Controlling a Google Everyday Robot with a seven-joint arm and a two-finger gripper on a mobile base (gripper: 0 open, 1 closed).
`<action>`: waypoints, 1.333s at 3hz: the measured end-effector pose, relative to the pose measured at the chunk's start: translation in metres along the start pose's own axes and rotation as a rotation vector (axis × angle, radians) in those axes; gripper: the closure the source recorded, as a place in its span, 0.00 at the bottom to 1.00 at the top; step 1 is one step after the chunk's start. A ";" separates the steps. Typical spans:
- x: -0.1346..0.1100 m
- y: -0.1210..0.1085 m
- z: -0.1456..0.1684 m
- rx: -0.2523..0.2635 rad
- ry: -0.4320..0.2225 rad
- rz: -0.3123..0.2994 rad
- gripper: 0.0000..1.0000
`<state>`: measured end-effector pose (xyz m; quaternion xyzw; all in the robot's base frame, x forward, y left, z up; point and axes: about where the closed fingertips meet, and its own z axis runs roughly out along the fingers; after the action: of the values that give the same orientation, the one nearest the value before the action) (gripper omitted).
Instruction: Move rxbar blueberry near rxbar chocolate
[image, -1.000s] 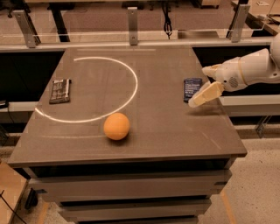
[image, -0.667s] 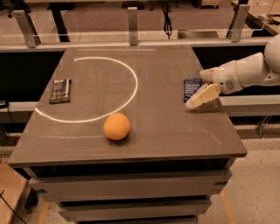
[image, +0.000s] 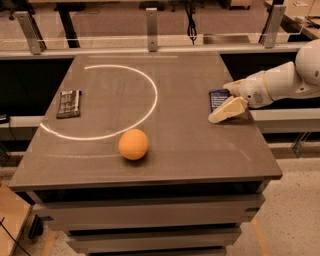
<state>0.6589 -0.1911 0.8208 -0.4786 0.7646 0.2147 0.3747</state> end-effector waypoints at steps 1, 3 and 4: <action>-0.004 0.001 0.000 -0.001 0.005 -0.018 0.41; -0.017 0.006 -0.006 0.008 -0.006 -0.047 0.87; -0.037 0.008 -0.014 0.019 -0.038 -0.079 1.00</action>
Offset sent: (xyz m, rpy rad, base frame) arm -0.0051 0.0005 0.0150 -0.0194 -0.0339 0.0115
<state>0.6560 -0.1758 0.8579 -0.5008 0.7398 0.2013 0.4017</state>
